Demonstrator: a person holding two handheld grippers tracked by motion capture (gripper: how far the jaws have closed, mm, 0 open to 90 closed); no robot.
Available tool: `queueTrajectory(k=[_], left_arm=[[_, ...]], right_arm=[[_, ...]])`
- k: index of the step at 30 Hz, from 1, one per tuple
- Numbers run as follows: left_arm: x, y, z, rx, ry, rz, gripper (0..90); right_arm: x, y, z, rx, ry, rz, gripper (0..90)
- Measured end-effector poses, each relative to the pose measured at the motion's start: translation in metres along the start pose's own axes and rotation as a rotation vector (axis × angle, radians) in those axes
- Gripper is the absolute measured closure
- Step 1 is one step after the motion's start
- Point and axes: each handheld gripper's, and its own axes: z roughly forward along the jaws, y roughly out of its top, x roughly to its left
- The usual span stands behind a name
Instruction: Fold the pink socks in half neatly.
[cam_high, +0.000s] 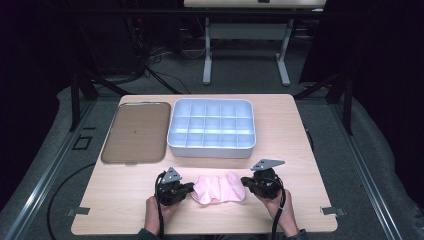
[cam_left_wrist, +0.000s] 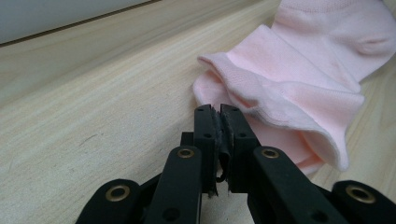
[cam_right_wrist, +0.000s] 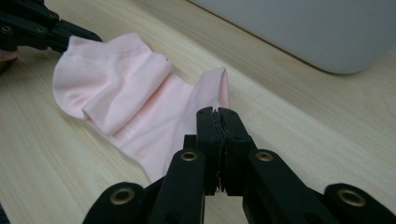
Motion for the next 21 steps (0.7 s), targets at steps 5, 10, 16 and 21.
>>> queueTrajectory(k=[5, 10, 16, 21], left_arm=[[0.0, 0.0, 0.0, 0.0, 0.002, 0.002, 85.4], [0.0, 0.0, 0.0, 0.0, 0.0, 0.001, 85.4], [0.0, 0.0, 0.0, 0.0, 0.002, 0.003, 85.4], [0.0, 0.0, 0.0, 0.0, -0.001, 0.0, 85.4]], right_arm=[[0.007, 0.008, -0.002, -0.017, 0.028, -0.018, 88.3], [0.013, 0.014, 0.0, -0.013, 0.038, -0.042, 88.4], [0.024, 0.027, 0.002, -0.029, 0.063, -0.064, 88.6], [0.032, 0.036, 0.003, -0.032, 0.07, -0.089, 88.7]])
